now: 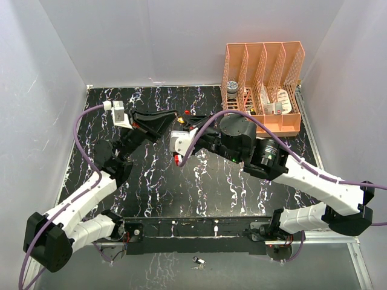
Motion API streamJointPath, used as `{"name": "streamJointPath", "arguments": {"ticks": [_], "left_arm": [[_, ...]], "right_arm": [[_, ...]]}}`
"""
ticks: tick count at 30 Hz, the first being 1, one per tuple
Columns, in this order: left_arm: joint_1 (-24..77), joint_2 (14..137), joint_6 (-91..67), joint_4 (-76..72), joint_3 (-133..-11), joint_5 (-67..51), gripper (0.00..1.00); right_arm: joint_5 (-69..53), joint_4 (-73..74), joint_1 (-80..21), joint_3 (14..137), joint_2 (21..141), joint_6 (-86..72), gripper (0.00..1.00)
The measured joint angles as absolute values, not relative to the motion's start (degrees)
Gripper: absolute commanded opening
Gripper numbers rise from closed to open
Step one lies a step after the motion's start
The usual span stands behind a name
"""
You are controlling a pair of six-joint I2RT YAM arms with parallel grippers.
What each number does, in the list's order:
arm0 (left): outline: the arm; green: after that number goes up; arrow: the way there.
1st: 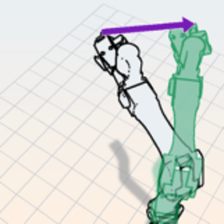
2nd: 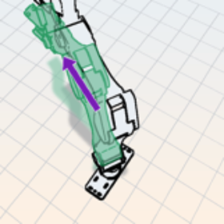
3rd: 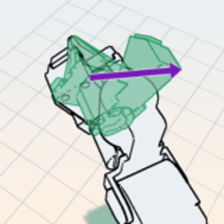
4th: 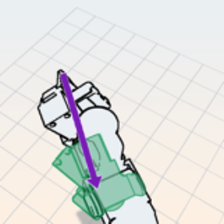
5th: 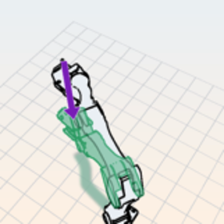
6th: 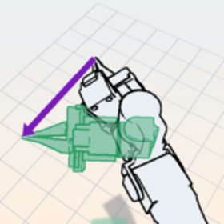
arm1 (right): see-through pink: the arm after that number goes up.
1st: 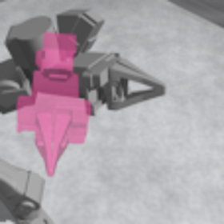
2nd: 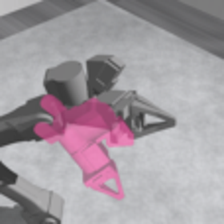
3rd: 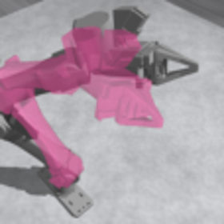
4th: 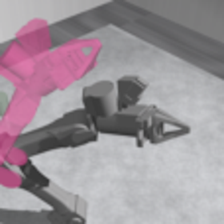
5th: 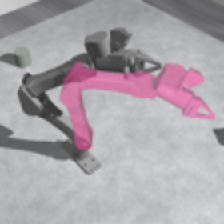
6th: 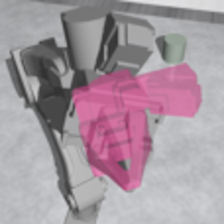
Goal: Remove the keys from the keyring
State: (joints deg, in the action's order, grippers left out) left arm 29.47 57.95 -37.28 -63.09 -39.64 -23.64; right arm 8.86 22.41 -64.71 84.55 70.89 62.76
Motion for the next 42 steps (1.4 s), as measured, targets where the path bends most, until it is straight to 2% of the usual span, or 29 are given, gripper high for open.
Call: {"name": "streamJointPath", "arguments": {"ticks": [22, 32, 36, 42], "left_arm": [[29.3, 60.0, -40.0, -68.8, -39.6, -18.6, 0.00], [29.3, 54.4, -25.2, -46.9, -39.4, -8.9, 0.00], [29.3, 54.7, -19.5, -36.0, -39.4, -4.2, 0.00], [29.0, 59.5, -13.5, -24.1, -39.4, 1.8, 0.00]], "right_arm": [[6.5, 20.0, -65.1, 79.1, 71.3, 57.9, 0.00], [18.2, 13.6, -63.0, 78.3, 70.8, 46.0, 0.00], [20.8, 12.9, -57.1, 79.8, 74.5, 39.6, 0.00], [16.9, 13.1, -45.1, 82.6, 81.5, 28.9, 0.00]]}}
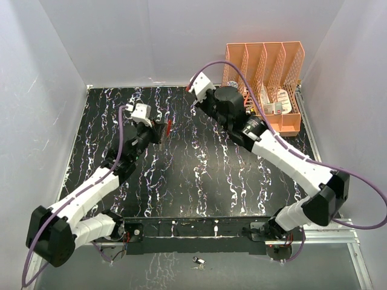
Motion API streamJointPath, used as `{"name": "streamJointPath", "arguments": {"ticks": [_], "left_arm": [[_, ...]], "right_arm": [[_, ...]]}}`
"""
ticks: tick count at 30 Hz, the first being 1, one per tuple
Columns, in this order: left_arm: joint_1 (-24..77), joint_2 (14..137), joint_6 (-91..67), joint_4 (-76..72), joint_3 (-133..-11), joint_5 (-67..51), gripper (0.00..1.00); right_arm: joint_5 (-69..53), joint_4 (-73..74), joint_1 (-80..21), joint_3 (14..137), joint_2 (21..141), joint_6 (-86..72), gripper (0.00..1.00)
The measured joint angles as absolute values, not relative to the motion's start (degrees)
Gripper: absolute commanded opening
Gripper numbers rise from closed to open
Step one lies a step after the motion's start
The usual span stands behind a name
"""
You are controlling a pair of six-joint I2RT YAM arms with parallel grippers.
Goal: Remove the keys from the keyring
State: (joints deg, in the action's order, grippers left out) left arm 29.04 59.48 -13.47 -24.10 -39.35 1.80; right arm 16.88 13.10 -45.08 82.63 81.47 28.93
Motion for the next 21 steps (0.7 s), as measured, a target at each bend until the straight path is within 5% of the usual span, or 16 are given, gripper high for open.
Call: {"name": "streamJointPath", "arguments": {"ticks": [21], "left_arm": [[19.1, 82.6, -13.5, -33.0, -36.6, 0.3, 0.00]], "right_arm": [[-1.2, 5.3, -33.3, 73.5, 95.9, 6.9, 0.00]]}}
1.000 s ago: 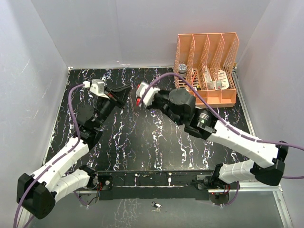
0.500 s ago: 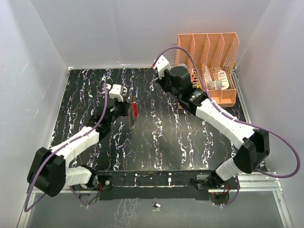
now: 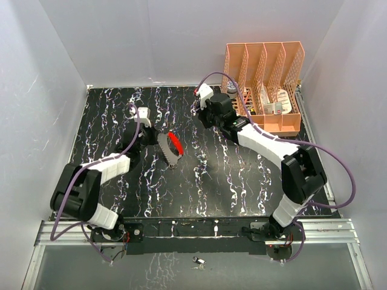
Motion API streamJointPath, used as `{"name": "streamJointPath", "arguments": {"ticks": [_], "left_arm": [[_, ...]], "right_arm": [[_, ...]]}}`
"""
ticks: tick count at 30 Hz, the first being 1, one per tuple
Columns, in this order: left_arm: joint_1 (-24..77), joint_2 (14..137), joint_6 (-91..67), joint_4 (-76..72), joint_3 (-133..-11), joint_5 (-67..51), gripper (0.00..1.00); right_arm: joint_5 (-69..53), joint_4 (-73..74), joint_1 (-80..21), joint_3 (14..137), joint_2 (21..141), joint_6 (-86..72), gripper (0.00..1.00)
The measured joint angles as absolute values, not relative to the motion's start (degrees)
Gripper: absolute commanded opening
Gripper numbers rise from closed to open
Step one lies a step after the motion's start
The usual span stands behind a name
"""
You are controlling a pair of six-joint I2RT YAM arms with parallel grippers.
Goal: Remove the keys from the keyring
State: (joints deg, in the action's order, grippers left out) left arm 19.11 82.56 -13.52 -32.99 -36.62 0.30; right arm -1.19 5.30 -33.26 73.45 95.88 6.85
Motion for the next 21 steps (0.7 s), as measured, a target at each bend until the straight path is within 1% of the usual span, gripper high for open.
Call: {"name": "streamJointPath", "arguments": {"ticks": [11, 17, 21], "left_arm": [[12.6, 100.1, -14.5, -41.2, -39.8, -4.3, 0.00], [10.6, 106.5, -17.0, -46.2, -41.7, -7.2, 0.00], [10.4, 109.2, -17.8, -46.6, -44.7, -7.9, 0.00]], "right_arm": [[-4.9, -0.3, -32.4, 72.6, 103.8, 3.5, 0.00], [-6.1, -0.7, -31.9, 71.4, 108.2, 1.8, 0.00], [-6.7, -1.3, -31.1, 71.3, 109.6, 0.7, 0.00]]}}
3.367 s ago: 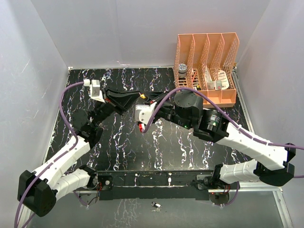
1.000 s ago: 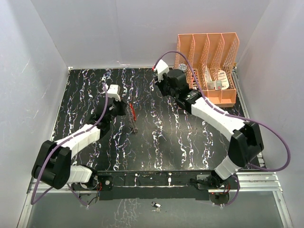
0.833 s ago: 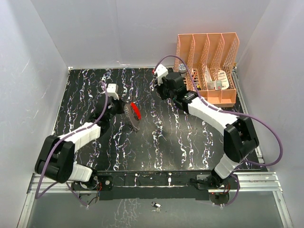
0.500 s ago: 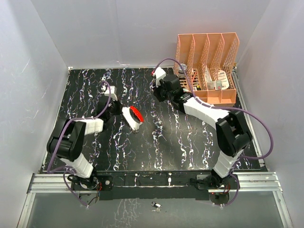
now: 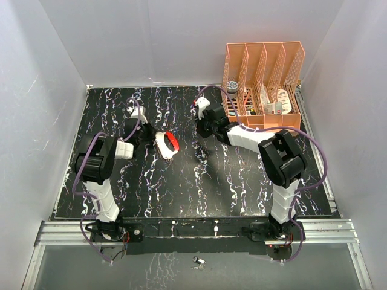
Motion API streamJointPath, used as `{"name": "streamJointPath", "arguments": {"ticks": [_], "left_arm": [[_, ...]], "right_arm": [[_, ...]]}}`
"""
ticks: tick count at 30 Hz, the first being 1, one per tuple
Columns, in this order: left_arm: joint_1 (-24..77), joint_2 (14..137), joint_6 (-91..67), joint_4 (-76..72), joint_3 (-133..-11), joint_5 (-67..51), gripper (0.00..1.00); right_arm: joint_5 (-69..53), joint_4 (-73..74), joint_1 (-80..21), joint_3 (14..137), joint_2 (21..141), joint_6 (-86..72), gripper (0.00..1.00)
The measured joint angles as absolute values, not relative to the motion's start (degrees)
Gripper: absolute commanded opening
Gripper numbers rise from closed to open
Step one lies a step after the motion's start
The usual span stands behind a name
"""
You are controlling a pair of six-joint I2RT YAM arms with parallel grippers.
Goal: Remove the keys from the keyring
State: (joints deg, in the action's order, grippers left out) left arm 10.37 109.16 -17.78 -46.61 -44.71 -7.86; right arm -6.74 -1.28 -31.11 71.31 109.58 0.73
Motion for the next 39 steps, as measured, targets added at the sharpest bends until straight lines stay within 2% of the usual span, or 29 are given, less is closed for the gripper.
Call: {"name": "streamJointPath", "arguments": {"ticks": [3, 5, 7, 9, 13, 19, 21, 24, 25, 26, 27, 39], "left_arm": [[10.2, 109.7, -17.9, -45.4, -46.4, -8.0, 0.00], [10.2, 110.3, -18.0, -44.0, -48.5, -8.3, 0.03], [10.0, 110.7, -18.0, -43.1, -49.6, -8.8, 0.07], [9.9, 110.8, -18.0, -42.7, -50.0, -9.6, 0.12], [9.8, 110.8, -17.9, -40.9, -50.1, -10.9, 0.25], [9.8, 110.8, -17.3, -37.5, -50.7, -10.9, 0.33], [9.9, 110.7, -16.9, -36.8, -50.9, -10.5, 0.39], [9.9, 109.8, -15.9, -35.4, -51.0, -10.0, 0.59], [9.8, 109.4, -15.5, -35.0, -51.0, -9.8, 0.72], [9.8, 108.9, -15.2, -34.2, -51.0, -9.5, 0.93], [9.8, 108.3, -14.9, -33.6, -51.0, -9.2, 0.98], [9.8, 96.9, -13.0, -30.6, -50.9, -6.4, 0.99]], "right_arm": [[-7.8, -2.0, -30.1, 71.3, 110.5, -0.1, 0.00], [-8.6, -2.3, -29.5, 71.3, 111.5, -0.4, 0.04], [-9.3, -2.8, -29.1, 71.4, 113.0, -0.8, 0.08], [-9.6, -3.0, -28.7, 71.5, 114.9, -1.5, 0.18], [-10.2, -3.7, -28.7, 71.9, 116.9, -2.2, 0.30], [-10.3, -4.2, -28.8, 72.1, 117.3, -2.3, 0.39], [-10.2, -4.3, -28.8, 72.1, 117.3, -2.2, 0.41], [-9.8, -4.6, -28.8, 72.1, 117.3, -2.0, 0.42], [-9.6, -4.6, -28.8, 72.1, 117.3, -1.9, 0.42], [-9.2, -4.6, -28.8, 72.1, 117.3, -1.8, 0.42], [-9.0, -4.7, -28.8, 72.1, 117.3, -1.7, 0.42], [-7.4, -5.0, -28.8, 72.1, 109.0, -0.5, 0.48]]}}
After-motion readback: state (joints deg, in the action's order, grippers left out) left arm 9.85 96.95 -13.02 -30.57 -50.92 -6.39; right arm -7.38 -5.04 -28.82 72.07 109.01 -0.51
